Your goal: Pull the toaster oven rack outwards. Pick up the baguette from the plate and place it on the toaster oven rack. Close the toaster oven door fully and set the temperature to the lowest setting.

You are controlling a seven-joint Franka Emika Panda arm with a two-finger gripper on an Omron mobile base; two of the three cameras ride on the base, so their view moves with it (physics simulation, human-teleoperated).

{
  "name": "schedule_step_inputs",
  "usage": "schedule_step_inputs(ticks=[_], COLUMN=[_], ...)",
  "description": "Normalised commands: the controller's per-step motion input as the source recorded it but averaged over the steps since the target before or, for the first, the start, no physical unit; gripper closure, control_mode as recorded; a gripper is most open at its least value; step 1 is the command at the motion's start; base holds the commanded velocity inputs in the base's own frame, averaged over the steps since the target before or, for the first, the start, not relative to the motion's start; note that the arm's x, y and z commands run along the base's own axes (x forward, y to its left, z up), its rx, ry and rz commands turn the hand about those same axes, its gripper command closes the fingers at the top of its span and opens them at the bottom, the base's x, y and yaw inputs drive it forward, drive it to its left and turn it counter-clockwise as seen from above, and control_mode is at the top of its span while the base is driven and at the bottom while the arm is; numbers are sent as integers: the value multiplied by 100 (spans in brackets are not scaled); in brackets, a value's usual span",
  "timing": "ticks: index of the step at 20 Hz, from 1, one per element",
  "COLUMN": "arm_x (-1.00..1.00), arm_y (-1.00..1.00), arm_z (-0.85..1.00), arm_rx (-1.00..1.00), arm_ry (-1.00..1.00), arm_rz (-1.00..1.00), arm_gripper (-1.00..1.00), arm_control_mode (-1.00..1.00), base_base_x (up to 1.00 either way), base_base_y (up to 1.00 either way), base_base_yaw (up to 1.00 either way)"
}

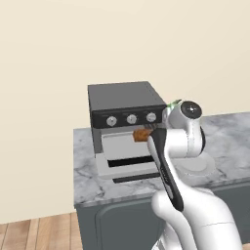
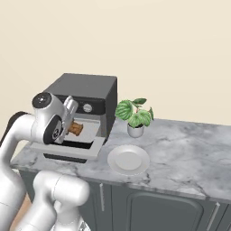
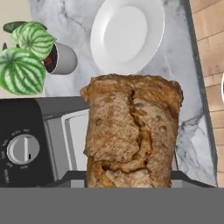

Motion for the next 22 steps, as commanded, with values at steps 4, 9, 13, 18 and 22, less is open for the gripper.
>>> schedule_step_inputs(ticks=[4,9,13,18,22], arm_x=[13,19,24,25,25], arm_y=[12,13,7,0,0], arm_z=[-14,-15,-15,-22,-19], arm_rx=[0,-1,-2,-2,0], arm_ry=[-3,-4,-1,0,0], arm_rz=[10,6,4,0,0], arm_gripper=[100,100,100,100,100], arm_control_mode=[-100,-100,-100,-100,-100], base_base_x=[0,0,0,0,0], base_base_y=[0,0,0,0,0], base_base_yaw=[0,0,0,0,0])
